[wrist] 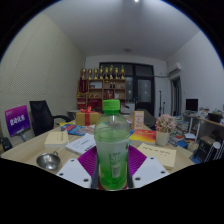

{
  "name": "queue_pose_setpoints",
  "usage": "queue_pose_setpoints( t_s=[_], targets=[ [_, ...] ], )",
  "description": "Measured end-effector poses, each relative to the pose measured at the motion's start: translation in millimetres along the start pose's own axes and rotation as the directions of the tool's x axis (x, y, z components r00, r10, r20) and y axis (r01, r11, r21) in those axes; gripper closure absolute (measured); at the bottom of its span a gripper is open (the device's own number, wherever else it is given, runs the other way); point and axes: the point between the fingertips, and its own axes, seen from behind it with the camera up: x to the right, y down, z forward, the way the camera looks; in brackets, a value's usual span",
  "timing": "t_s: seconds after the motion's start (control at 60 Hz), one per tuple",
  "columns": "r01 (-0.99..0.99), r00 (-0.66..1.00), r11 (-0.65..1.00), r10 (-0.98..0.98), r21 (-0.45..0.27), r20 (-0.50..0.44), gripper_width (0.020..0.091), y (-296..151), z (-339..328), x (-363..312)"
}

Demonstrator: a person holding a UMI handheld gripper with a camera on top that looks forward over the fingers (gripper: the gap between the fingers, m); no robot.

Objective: Pour water

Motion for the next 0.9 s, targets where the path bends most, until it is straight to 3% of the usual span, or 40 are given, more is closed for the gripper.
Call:
queue_pose_setpoints(
  t_s=[0.15,0.267,0.483,0.817,0.9],
  targets=[
    [-0.011,1.0,0.999,0.012,-0.042,0.026,0.0558,1,-6,-4],
    [-0.01,0.998,0.998,0.013,-0.057,0.066,0.0248,-4,-37,-5],
    [-0.06,0.997,0.996,0.062,-0.06,0.044,0.0264,-17,-144,10],
    [-0.124,0.985,0.99,0.132,-0.07,0.112,0.0268,0,-349,-10],
    [-0.16,0.969,0.983,0.173,-0.086,0.174,0.0266,9,-388,-18]
  ],
)
